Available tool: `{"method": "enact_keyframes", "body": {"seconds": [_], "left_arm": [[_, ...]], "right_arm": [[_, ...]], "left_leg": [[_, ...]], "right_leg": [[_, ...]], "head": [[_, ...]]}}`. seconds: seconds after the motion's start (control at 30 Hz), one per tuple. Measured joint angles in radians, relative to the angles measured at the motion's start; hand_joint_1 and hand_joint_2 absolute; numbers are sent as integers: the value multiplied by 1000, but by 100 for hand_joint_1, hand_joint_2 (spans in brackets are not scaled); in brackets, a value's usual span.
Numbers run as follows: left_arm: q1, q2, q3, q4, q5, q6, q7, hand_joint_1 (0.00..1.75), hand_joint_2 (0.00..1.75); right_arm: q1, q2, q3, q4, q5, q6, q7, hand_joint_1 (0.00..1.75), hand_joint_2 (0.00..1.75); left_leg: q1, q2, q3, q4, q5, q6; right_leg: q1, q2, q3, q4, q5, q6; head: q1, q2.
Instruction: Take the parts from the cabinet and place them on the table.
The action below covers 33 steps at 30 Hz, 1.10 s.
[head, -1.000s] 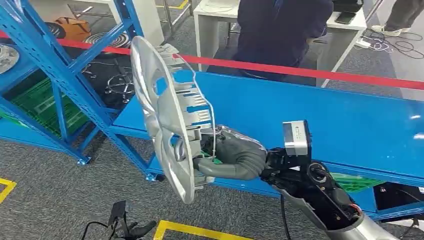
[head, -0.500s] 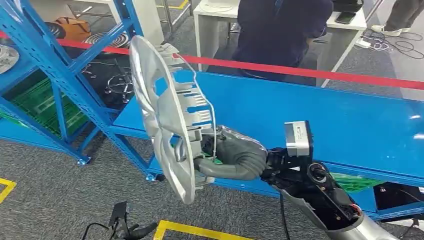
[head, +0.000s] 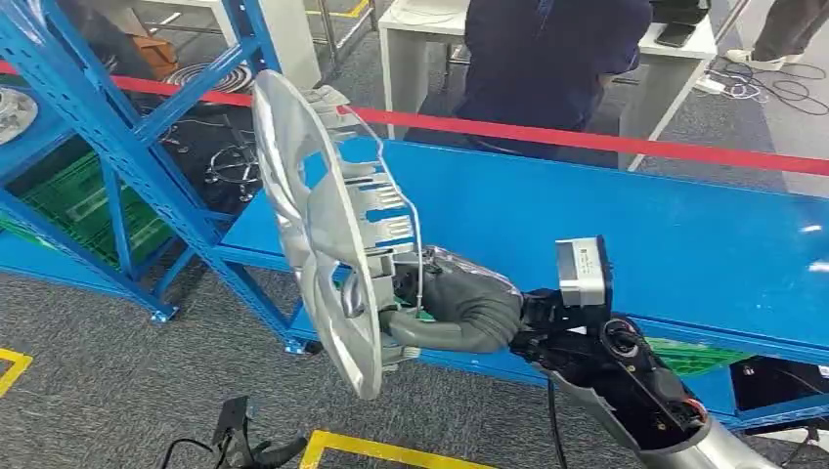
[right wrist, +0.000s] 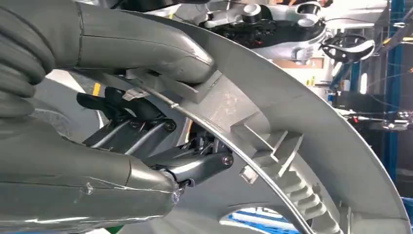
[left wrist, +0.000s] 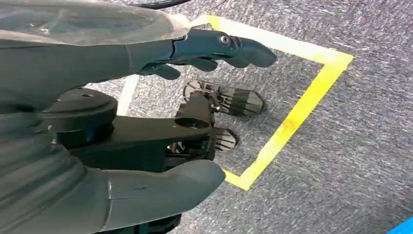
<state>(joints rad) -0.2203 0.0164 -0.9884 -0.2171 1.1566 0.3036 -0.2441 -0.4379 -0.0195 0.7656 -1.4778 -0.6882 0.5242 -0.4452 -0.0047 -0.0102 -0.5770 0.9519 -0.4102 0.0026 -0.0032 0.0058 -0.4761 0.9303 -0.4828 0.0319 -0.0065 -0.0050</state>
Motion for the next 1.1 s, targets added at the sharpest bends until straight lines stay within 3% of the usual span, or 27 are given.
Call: {"method": "enact_keyframes", "body": {"seconds": [0.53,1.1], "left_arm": [[6,-1,0,0,-5,-43,11,0,175],[6,-1,0,0,-12,-62,18,0,175]], "right_arm": [[-1,0,15,-7,37,72,-9,175,175],[-5,-5,34,-23,59,85,-20,175,175]], "left_leg": [[0,0,0,0,0,0],[0,0,0,0,0,0]], "right_leg": [[0,0,0,0,0,0],[0,0,0,0,0,0]], "head": [[0,0],[0,0]]}}
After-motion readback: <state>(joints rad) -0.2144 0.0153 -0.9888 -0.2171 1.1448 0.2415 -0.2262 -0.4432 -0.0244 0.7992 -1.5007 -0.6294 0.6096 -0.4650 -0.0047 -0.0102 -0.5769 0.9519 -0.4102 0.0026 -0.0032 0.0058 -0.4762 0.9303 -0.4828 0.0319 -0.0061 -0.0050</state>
